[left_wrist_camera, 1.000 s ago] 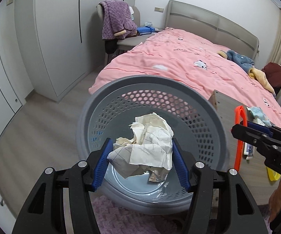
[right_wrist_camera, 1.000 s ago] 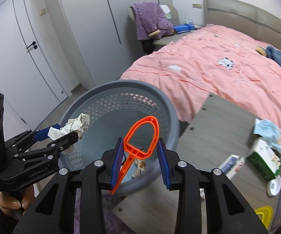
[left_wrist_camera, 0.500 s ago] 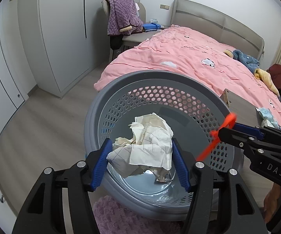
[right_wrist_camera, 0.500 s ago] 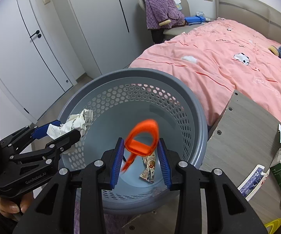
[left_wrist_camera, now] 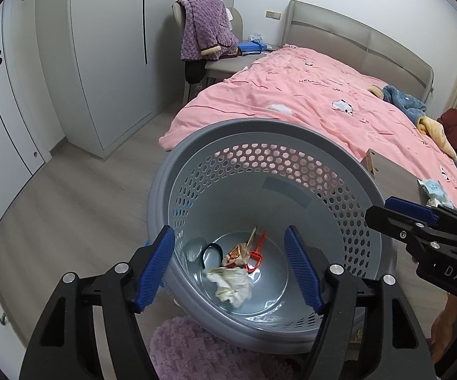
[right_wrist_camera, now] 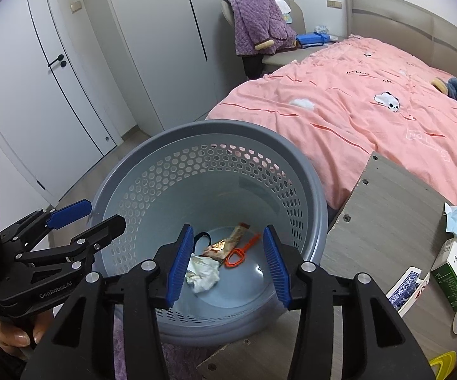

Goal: Collect trash
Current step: 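Withdraw both grippers from the basket toward the remaining items on the table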

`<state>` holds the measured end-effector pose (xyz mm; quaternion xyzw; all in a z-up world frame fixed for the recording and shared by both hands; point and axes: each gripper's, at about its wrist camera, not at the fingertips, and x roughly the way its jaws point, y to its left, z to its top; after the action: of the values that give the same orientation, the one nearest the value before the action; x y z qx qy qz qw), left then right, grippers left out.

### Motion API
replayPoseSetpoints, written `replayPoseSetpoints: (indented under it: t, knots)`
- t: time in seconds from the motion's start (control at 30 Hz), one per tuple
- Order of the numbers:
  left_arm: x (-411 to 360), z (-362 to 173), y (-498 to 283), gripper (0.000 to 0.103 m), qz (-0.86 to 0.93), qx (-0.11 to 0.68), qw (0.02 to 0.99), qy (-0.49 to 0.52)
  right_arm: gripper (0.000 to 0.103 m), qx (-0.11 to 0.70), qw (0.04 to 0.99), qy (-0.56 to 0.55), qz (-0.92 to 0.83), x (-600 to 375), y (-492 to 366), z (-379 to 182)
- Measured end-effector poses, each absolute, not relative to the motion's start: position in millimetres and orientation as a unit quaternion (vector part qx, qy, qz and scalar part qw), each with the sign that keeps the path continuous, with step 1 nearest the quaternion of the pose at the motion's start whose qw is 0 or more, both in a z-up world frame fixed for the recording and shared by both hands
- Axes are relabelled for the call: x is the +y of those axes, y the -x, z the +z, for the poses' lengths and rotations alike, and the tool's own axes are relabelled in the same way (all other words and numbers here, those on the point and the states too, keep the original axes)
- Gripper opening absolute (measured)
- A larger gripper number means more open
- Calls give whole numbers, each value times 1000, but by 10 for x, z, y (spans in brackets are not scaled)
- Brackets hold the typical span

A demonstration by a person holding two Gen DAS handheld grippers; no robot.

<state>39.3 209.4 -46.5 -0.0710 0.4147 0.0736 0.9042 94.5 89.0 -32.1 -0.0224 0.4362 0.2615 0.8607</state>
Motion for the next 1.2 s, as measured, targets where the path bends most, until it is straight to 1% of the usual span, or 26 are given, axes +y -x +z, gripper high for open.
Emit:
replayPoseSetpoints:
  t: [0.4, 0.7, 1.1, 1.2]
  knots:
    - [2090, -404, -311, 69, 83, 410, 906, 68, 47, 431, 863, 20, 261, 845, -916, -302]
    - [2067, -339, -264, 69, 83, 405, 908, 66, 49, 427, 866, 17, 259, 815, -876, -287]
    - [1941, -260, -159, 70, 72, 400, 912, 58, 57, 417, 874, 10, 250, 693, -773, -228]
    - [1892, -241, -124, 70, 68, 400, 912, 56, 62, 414, 876, 7, 246, 641, -732, -211]
